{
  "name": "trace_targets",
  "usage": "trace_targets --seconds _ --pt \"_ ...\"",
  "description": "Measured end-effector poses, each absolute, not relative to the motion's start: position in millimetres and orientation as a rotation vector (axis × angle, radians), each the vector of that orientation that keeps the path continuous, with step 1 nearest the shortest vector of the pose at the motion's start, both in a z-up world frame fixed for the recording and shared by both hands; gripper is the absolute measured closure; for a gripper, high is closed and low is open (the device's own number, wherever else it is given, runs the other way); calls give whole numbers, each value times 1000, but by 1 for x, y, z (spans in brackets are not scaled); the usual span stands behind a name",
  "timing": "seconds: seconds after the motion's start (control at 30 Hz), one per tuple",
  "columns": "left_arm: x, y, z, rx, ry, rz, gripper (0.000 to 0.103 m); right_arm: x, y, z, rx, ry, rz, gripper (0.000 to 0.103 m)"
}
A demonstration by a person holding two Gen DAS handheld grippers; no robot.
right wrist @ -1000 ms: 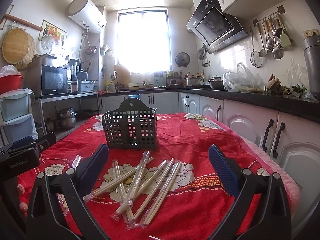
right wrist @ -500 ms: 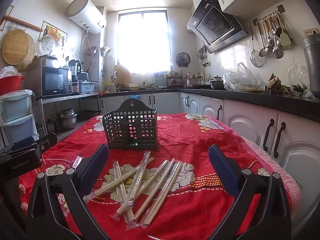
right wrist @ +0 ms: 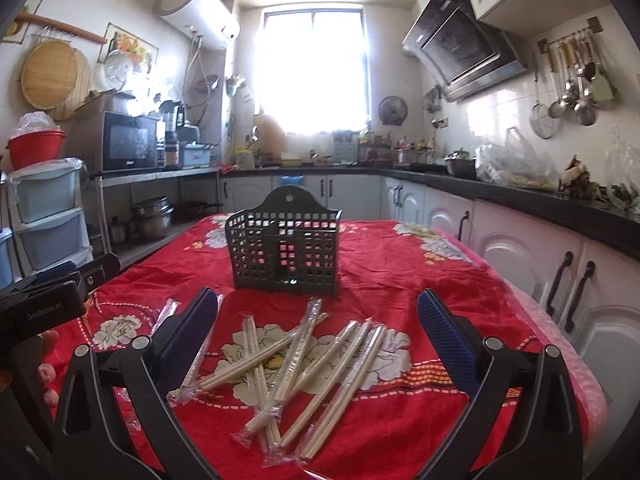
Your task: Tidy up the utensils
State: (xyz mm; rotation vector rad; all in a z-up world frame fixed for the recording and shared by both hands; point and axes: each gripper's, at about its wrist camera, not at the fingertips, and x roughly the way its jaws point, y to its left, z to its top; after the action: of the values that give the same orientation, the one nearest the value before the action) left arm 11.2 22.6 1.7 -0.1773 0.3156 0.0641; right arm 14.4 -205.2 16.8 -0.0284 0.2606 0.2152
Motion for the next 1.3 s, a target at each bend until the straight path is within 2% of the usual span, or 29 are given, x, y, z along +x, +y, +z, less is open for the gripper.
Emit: trace_targets --seconds 0.43,0.9,0.97,1.07,1.13,1.23,1.3 --pt "34 65 1 -224 405 104 10 60 -178 27 -68 377 343 6" --pt "94 81 -12 -255 626 17 11 145 -166 25 -98 563 376 6" --pt "100 80 -17 -250 655 14 14 154 -166 23 -100 582 368 6" --pt "110 78 -24 -256 701 -6 25 168 -165 18 -113 614 364 6" --pt "117 79 -30 -277 745 -34 37 176 -164 15 -122 629 363 6" --pt "131 79 -41 -304 811 -64 47 191 -165 6 -129 669 353 7" --pt "139 79 -50 -331 857 -105 56 200 -165 0 -125 700 341 12"
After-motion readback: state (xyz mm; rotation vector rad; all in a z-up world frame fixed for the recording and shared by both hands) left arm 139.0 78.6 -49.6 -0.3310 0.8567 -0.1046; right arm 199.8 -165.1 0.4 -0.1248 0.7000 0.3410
